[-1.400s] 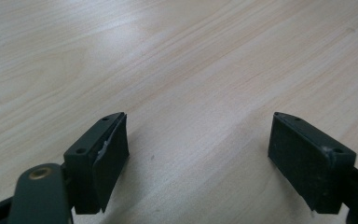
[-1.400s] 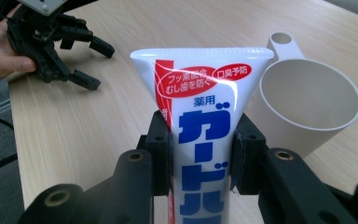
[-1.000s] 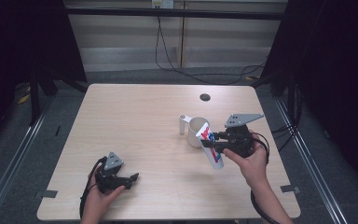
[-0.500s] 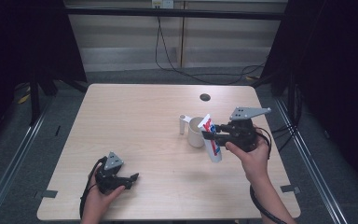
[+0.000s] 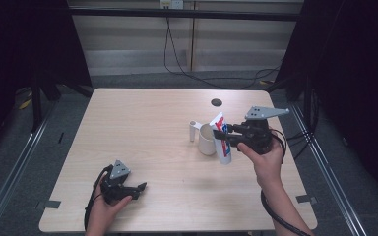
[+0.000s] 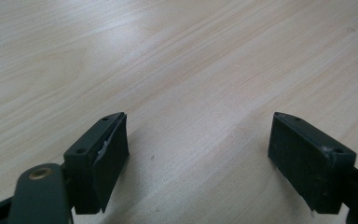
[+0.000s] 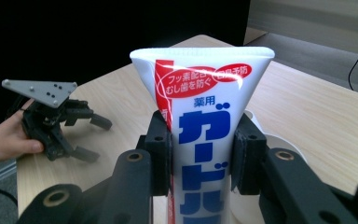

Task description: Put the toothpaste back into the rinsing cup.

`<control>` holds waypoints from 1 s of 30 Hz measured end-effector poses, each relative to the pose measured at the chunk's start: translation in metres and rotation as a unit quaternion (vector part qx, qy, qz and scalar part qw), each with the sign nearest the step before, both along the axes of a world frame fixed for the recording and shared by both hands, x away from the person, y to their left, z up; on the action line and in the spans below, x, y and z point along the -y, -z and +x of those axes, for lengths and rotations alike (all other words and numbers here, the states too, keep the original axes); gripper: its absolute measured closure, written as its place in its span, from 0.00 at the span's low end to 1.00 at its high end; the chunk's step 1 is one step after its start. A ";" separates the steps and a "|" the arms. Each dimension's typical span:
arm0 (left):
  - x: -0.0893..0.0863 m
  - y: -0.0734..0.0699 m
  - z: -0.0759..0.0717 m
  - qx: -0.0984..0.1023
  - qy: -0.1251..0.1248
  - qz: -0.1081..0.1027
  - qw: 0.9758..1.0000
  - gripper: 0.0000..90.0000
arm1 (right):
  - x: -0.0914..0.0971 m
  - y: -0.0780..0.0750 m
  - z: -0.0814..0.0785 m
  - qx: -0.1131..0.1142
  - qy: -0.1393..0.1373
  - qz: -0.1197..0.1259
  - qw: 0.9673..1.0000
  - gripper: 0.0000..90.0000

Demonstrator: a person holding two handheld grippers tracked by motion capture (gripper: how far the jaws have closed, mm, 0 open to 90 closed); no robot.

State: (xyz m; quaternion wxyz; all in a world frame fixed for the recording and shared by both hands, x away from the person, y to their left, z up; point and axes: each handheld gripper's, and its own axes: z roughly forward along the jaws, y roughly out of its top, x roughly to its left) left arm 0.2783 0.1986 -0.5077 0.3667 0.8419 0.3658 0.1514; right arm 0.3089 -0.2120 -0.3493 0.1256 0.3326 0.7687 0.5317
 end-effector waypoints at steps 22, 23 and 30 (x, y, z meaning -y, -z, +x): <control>0.000 0.000 0.000 0.000 0.000 0.001 1.000 0.22 | 0.005 -0.011 0.015 0.021 0.034 0.033 0.999 0.72; 0.000 0.000 0.000 0.000 0.000 0.000 1.000 0.22 | 0.005 -0.012 0.015 0.023 0.036 0.033 0.999 0.72; 0.000 0.000 0.000 0.000 0.000 0.000 1.000 0.22 | 0.009 -0.013 0.022 0.030 0.047 0.041 0.998 0.72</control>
